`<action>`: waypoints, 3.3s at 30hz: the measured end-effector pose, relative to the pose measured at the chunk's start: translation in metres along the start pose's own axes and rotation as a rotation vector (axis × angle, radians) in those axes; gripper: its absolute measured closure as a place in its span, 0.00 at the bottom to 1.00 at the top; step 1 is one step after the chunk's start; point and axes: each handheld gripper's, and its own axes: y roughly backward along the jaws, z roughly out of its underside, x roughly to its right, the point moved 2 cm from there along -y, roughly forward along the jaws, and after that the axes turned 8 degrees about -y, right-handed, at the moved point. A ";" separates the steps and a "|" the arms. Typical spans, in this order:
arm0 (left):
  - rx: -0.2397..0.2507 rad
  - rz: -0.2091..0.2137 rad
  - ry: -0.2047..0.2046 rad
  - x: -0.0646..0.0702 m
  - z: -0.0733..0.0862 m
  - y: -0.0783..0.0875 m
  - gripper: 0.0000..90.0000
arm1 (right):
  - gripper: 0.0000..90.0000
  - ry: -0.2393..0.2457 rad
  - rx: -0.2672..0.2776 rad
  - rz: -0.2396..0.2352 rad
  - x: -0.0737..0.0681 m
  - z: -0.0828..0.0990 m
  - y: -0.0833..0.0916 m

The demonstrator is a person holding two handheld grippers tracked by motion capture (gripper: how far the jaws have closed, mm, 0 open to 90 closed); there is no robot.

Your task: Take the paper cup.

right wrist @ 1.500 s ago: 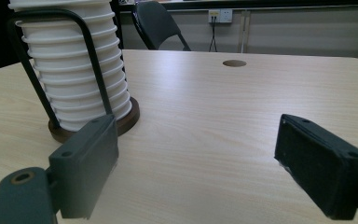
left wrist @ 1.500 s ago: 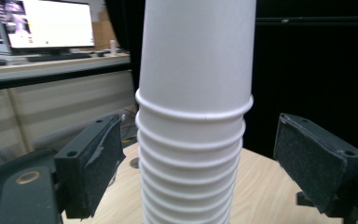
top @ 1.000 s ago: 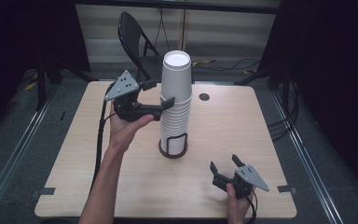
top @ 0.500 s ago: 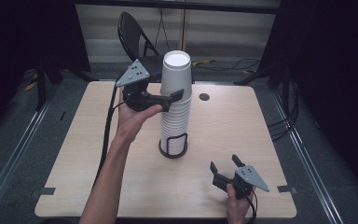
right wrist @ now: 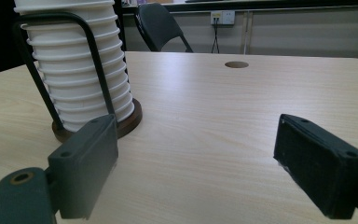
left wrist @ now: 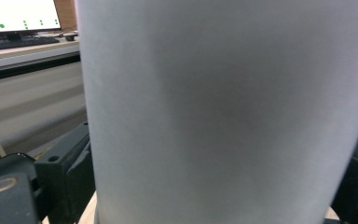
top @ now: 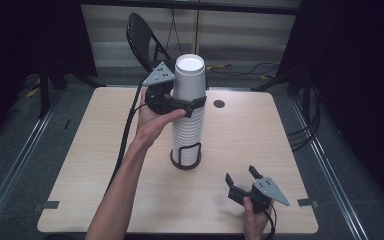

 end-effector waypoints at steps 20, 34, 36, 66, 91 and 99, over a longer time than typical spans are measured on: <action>0.005 -0.026 -0.048 0.000 -0.014 0.006 0.11 | 0.15 -0.001 -0.002 -0.004 0.000 0.000 0.000; 0.068 -0.054 -0.060 -0.002 -0.026 0.013 0.12 | 0.15 0.002 -0.003 -0.007 0.000 0.000 0.000; 0.076 -0.058 -0.069 -0.002 -0.028 0.013 0.12 | 0.15 0.002 -0.004 -0.008 0.000 0.000 0.000; 0.188 -0.076 -0.031 -0.009 -0.060 0.031 0.12 | 0.15 -0.004 -0.002 -0.011 0.001 0.000 0.001; 0.204 -0.107 0.033 -0.031 -0.052 0.064 0.12 | 0.15 -0.003 -0.001 -0.009 0.000 0.000 0.001; 0.193 -0.122 0.046 -0.039 -0.040 0.079 0.12 | 0.15 -0.002 0.005 -0.005 0.000 0.000 0.001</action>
